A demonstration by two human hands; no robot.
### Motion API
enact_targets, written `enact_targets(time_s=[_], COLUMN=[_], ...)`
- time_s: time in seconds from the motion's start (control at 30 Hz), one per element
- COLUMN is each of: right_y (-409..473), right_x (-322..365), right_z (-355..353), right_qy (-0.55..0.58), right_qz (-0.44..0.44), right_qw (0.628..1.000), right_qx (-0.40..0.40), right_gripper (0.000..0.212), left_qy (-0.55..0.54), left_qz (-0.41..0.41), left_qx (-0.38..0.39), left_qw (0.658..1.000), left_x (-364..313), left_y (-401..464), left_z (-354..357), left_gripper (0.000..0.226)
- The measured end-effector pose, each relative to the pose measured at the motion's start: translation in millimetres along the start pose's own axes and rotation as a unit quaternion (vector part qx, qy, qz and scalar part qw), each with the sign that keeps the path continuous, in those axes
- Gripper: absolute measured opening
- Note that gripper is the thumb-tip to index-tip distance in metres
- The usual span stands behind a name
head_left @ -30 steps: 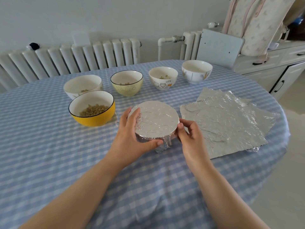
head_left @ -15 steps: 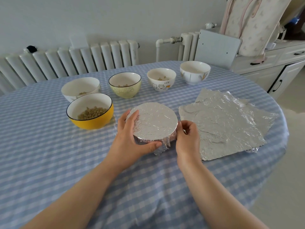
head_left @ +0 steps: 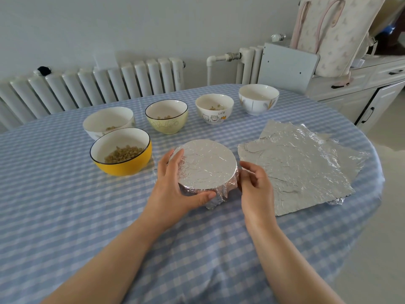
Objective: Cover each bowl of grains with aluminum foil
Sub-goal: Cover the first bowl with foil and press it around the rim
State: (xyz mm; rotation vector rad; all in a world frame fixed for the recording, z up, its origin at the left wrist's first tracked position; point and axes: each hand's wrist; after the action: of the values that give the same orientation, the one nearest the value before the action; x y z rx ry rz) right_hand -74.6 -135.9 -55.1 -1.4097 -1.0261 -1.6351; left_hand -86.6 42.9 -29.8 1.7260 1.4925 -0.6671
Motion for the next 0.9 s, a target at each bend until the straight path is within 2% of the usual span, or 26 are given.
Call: enact_targets(time_s=[0.17, 0.27, 0.6, 0.73, 0.9], right_y=[-0.3, -1.4, -6.7, -3.0, 1.0], right_x=[4.2, 6.7, 9.9, 11.9, 13.1], right_z=[-2.0, -3.3, -12.6, -12.4, -13.3], right_qy=[-0.017, -0.025, -0.188, -0.235, -0.239], right_qz=[-0.012, -0.033, -0.112, -0.140, -0.156], right_qw=[0.999, 0.999, 0.975, 0.961, 0.957], right_qx=[0.043, 0.035, 0.049, 0.041, 0.045], right_gripper=[0.014, 0.017, 0.025, 0.017, 0.006], left_qy=[-0.001, 0.003, -0.007, -0.005, -0.007], left_qz=[0.004, 0.006, -0.007, -0.003, -0.006], left_qx=[0.006, 0.008, 0.026, 0.027, 0.027], left_qw=[1.000, 1.000, 1.000, 1.000, 1.000], left_x=[1.8, 2.2, -2.0, -3.4, -2.6], left_y=[0.8, 0.2, 1.1, 0.6, 0.3], left_z=[-0.6, -2.1, -4.8, -5.2, -4.9], left_gripper=[0.121, 0.122, 0.128, 0.126, 0.128])
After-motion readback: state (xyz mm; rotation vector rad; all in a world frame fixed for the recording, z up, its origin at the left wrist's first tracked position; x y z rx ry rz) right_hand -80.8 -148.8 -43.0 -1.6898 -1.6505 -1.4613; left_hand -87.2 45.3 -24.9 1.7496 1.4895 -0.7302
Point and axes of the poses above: each hand's wrist, its own y-axis towards the middle knuckle, its own z-axis out of the palm, x = y × z, and after that the axes turned 3 degrees about -z, right-handed
